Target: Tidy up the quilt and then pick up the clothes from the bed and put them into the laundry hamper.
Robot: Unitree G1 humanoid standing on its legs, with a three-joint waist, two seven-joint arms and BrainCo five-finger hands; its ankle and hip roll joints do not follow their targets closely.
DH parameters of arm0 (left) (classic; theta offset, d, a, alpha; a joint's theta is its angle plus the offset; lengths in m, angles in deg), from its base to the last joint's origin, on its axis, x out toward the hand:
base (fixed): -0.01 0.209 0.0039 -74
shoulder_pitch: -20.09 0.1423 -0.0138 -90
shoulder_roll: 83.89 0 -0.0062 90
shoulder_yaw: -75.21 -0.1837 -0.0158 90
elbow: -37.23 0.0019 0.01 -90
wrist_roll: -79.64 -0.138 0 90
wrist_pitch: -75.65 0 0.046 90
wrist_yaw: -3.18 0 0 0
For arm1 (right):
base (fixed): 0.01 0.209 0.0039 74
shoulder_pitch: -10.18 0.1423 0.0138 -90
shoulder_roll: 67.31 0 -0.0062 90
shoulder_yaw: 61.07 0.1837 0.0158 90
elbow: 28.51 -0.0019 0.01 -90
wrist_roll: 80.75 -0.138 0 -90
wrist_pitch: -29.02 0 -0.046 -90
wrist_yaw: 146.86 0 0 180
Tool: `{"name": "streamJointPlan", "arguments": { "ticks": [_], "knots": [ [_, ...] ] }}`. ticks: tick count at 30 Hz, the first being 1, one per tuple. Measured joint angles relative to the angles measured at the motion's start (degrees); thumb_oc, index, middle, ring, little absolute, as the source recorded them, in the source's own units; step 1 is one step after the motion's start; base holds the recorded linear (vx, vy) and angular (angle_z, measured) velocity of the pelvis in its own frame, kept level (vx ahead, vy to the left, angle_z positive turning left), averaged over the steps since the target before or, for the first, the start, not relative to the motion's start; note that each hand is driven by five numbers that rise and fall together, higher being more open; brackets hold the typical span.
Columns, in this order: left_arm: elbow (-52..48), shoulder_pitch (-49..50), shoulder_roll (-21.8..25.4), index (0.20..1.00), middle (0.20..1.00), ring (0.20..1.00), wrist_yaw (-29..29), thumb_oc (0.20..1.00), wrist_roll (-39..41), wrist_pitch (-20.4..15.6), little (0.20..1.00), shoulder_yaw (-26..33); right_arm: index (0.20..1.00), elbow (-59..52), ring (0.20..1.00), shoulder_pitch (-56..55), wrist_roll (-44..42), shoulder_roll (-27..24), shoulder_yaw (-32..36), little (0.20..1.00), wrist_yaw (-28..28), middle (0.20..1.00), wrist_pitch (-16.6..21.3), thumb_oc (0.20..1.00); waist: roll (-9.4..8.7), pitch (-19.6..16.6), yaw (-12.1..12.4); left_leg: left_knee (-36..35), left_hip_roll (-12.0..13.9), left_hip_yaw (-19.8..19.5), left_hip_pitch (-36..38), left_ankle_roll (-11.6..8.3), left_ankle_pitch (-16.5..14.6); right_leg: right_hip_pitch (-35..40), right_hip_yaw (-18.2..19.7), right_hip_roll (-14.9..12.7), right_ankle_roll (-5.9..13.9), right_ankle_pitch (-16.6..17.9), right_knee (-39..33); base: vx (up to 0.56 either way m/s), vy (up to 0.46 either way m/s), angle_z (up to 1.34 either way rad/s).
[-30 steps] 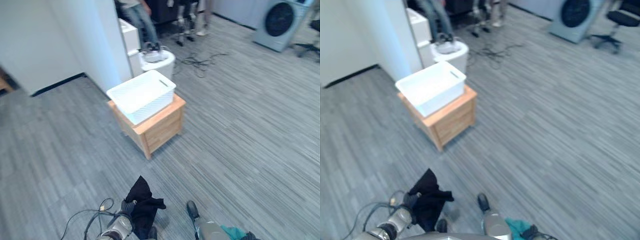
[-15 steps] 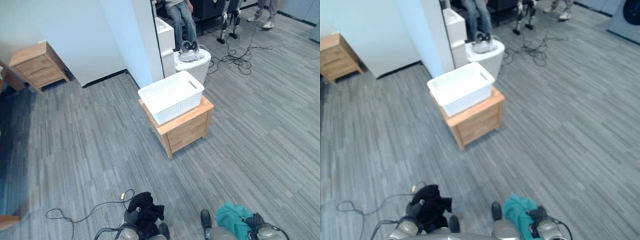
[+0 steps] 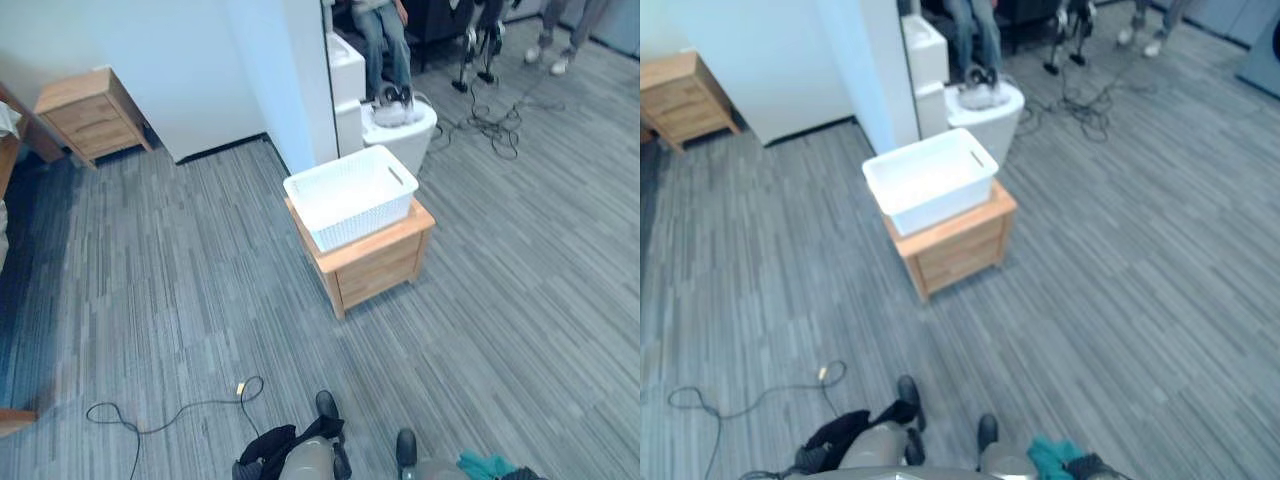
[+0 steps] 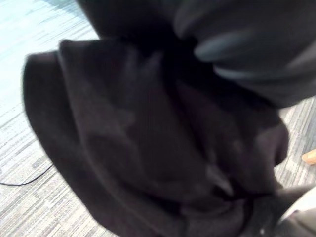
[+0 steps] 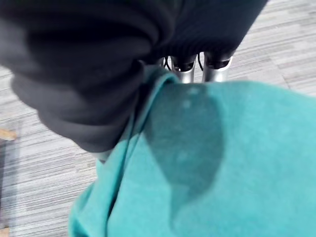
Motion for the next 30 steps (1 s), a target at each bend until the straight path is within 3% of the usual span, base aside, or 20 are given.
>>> {"name": "streamJointPlan", "arguments": {
  "ticks": [1,2,3,4,5,6,7,8,10,12,13,16,17,19,20,22,24,27,29,30],
  "knots": [
    [0.57,0.25,-0.08,0.200,0.200,0.200,-0.25,0.200,-0.02,0.17,0.200,0.00,0.200,-0.05,0.200,-0.09,0.89,0.07,-0.47,0.200,-0.09,0.200,0.00,0.200,-0.25,-0.53,0.14,3.36,-0.14,-0.90,-0.34,1.01,-1.34,0.57,0.38,-0.47,1.23,-0.79,0.00,0.34,0.071,-0.36],
    [0.37,2.06,-0.57,0.200,0.200,0.200,-0.44,0.200,-0.45,0.50,0.200,-0.21,0.200,-0.14,0.200,-0.81,1.34,-0.47,-0.65,0.200,-0.08,0.200,0.02,0.200,1.10,-3.45,0.22,2.39,0.42,-1.33,0.00,1.24,-4.72,0.48,0.40,0.32,3.28,-2.18,0.67,0.23,0.053,-0.11],
    [-0.41,2.34,-0.12,0.200,0.200,0.200,-1.01,0.200,-2.10,1.13,0.200,-1.45,0.200,-0.25,0.200,-0.49,1.35,0.08,-0.38,0.200,-0.04,0.200,0.03,0.200,1.05,-3.15,-0.31,1.52,0.03,-0.77,1.47,3.78,-3.19,-2.70,0.08,-0.66,6.91,-5.44,10.50,0.30,0.067,0.22],
    [-1.39,2.43,0.58,0.200,0.200,0.200,-1.26,0.200,-2.56,0.93,0.200,-1.66,0.200,-0.62,0.200,-0.96,1.35,0.82,-0.35,0.200,-0.12,0.200,0.12,0.200,0.69,-3.43,-0.62,0.14,-0.52,-0.53,2.79,6.01,-1.28,-5.85,0.43,-1.19,8.11,-9.64,21.44,0.19,0.033,0.34],
    [-2.49,1.80,1.11,0.200,0.200,0.200,-1.41,0.200,-2.75,1.17,0.200,-2.28,0.200,-1.94,0.200,-1.41,1.34,1.33,-0.28,0.200,-0.10,0.200,-0.21,0.200,-0.72,-2.99,-1.18,-0.49,-1.81,-1.06,3.89,5.98,-1.34,-9.36,2.62,-1.07,9.91,-8.06,30.56,0.35,0.077,0.69],
    [-4.58,3.33,2.99,0.200,0.200,0.200,-1.65,0.200,-3.35,1.15,0.200,-3.36,0.200,-5.66,0.200,-1.60,1.32,2.38,-0.32,0.200,-0.05,0.200,0.10,0.200,-1.12,-2.28,-3.17,-1.82,-2.35,-1.60,4.94,8.24,0.18,-16.93,5.20,-1.57,12.84,-7.42,46.14,0.16,0.044,0.67],
    [-5.79,2.32,3.74,0.200,0.200,0.200,-1.65,0.200,-3.47,1.24,0.200,-3.58,0.200,-7.44,0.200,-2.06,1.32,2.78,-0.25,0.200,-0.03,0.200,0.22,0.200,-1.94,-2.22,-3.57,-2.14,-3.16,-2.42,6.02,8.50,0.07,-19.17,6.15,-2.42,13.71,-6.93,48.80,0.41,-0.014,0.70],
    [-8.23,2.40,5.38,0.200,0.200,0.200,-1.61,0.200,-3.53,0.99,0.200,-5.43,0.200,-10.54,0.200,-1.69,1.32,2.96,-0.28,0.200,-0.05,0.200,0.10,0.200,-3.09,-1.53,-2.94,-3.33,-4.29,-1.58,7.45,9.67,1.01,-22.63,5.70,-3.81,12.69,-7.54,52.75,0.25,-0.060,0.39],
    [-9.85,1.31,6.07,0.200,0.200,0.200,-1.47,0.200,-3.69,0.83,0.200,-5.54,0.200,-13.18,0.200,-0.84,1.26,2.53,0.02,0.200,0.23,0.200,0.48,0.200,-2.43,-1.14,-3.28,-3.53,-5.08,-3.33,9.09,9.74,0.18,-23.09,4.48,-4.69,11.27,-8.45,47.74,0.35,-0.136,0.49],
    [-11.56,-0.41,6.99,0.200,0.200,0.200,-1.19,0.200,-3.37,0.35,0.200,-5.31,0.200,-16.24,0.200,-0.42,0.46,1.94,1.29,0.200,1.13,0.200,1.29,0.200,-1.44,-0.68,-3.25,-4.85,-6.21,-6.51,10.84,8.68,0.26,-18.94,3.53,-5.02,11.15,-8.48,30.18,0.45,-0.294,0.82],
    [-11.09,-2.42,6.95,0.200,0.200,0.200,-0.76,0.200,-3.20,-0.08,0.200,-5.02,0.200,-18.18,0.200,-0.56,-1.33,1.51,2.63,0.200,1.42,0.200,1.52,0.200,-1.23,-0.78,-3.76,-5.01,-6.94,-8.19,10.20,8.44,-0.01,-15.91,4.97,-5.13,11.93,-7.46,15.78,0.31,-0.257,0.83],
    [-9.98,-4.53,7.14,0.200,0.200,0.200,0.54,0.200,-3.18,-0.70,0.200,-3.72,0.200,-21.51,0.200,1.82,-3.80,0.85,6.49,0.200,2.43,0.200,2.14,0.200,-0.63,0.17,-5.69,-4.87,-8.31,-12.94,10.33,8.57,-0.99,-13.64,10.90,-6.50,12.11,-0.80,-0.19,0.33,-0.309,0.77],
    [-8.97,-4.94,6.64,0.200,0.200,0.200,0.88,0.200,-3.19,-1.20,0.200,-2.08,0.200,-24.20,0.200,1.45,-3.85,0.30,7.32,0.200,2.87,0.200,2.26,0.200,0.08,0.41,-6.77,-4.98,-8.21,-14.76,10.79,8.21,-1.19,-13.34,12.89,-6.81,11.85,2.16,-0.15,0.35,-0.326,1.02],
    [-7.80,-3.46,7.19,0.200,0.200,0.200,0.89,0.200,-3.21,-1.28,0.200,-0.45,0.200,-28.09,0.200,-0.26,-3.78,-0.41,7.77,0.200,3.25,0.200,2.42,0.200,-1.04,0.19,-7.35,-5.11,-8.39,-15.83,13.15,6.95,-2.03,-11.58,11.91,-8.27,12.20,4.29,-0.15,0.24,-0.304,0.51],
    [-7.22,-1.22,7.82,0.200,0.200,0.200,0.92,0.200,-3.19,-1.33,0.200,1.04,0.200,-30.11,0.200,-0.90,-3.69,-0.85,8.33,0.200,3.44,0.200,2.57,0.200,-2.35,-0.20,-7.05,-5.13,-8.05,-16.06,15.00,5.05,-3.60,-10.14,10.24,-8.68,12.30,7.73,-0.14,0.23,-0.387,0.04],
    [-6.86,0.77,6.88,0.200,0.200,0.200,0.89,0.200,-3.15,-1.11,0.200,0.99,0.200,-31.95,0.200,-0.45,-3.65,-3.56,9.61,0.200,4.09,0.200,3.11,0.200,-0.51,-0.42,-7.14,-5.06,-5.34,-15.35,15.54,3.82,-4.21,-10.15,9.22,-6.02,10.12,11.04,-0.13,0.30,-0.381,-0.10],
    [-6.40,3.20,3.38,0.200,0.200,0.200,0.96,0.200,-3.10,-1.07,0.200,4.48,0.200,-40.93,0.200,-0.15,-2.47,-10.50,9.90,0.200,4.92,0.200,2.55,0.200,2.53,-0.20,-6.79,-4.76,-2.25,-12.85,15.90,1.83,-4.02,-10.26,8.85,-2.95,8.18,10.99,0.21,0.18,-0.223,-0.26],
    [-5.39,3.85,1.89,0.200,0.200,0.200,1.22,0.200,-3.37,-1.30,0.200,4.59,0.200,-49.70,0.200,1.58,2.06,-17.95,12.12,0.200,7.01,0.200,3.04,0.200,1.72,0.80,-7.19,1.36,-1.30,-10.96,14.29,-1.15,-1.91,-7.30,6.36,-2.77,6.30,9.67,0.13,0.04,-0.218,0.16],
    [-5.29,3.33,1.72,0.200,0.200,0.200,1.44,0.200,-3.59,-1.21,0.200,2.75,0.200,-57.85,0.200,1.20,5.01,-22.57,13.85,0.200,7.25,0.200,2.88,0.200,1.10,1.00,-7.96,6.37,-1.18,-8.69,10.58,-1.85,-1.42,-6.62,3.92,-3.99,5.21,8.75,-0.11,0.09,-0.130,0.77],
    [-5.71,3.17,1.54,0.200,0.200,0.200,1.40,0.200,-3.87,-1.21,0.200,1.98,0.200,-62.98,0.200,2.26,6.41,-25.16,16.00,0.200,7.75,0.200,3.31,0.200,1.17,1.30,-8.04,6.89,-0.97,-4.94,9.86,-1.15,-0.76,-5.76,1.99,-4.00,4.16,7.74,-0.11,0.08,-0.099,0.86]
  ]
}}
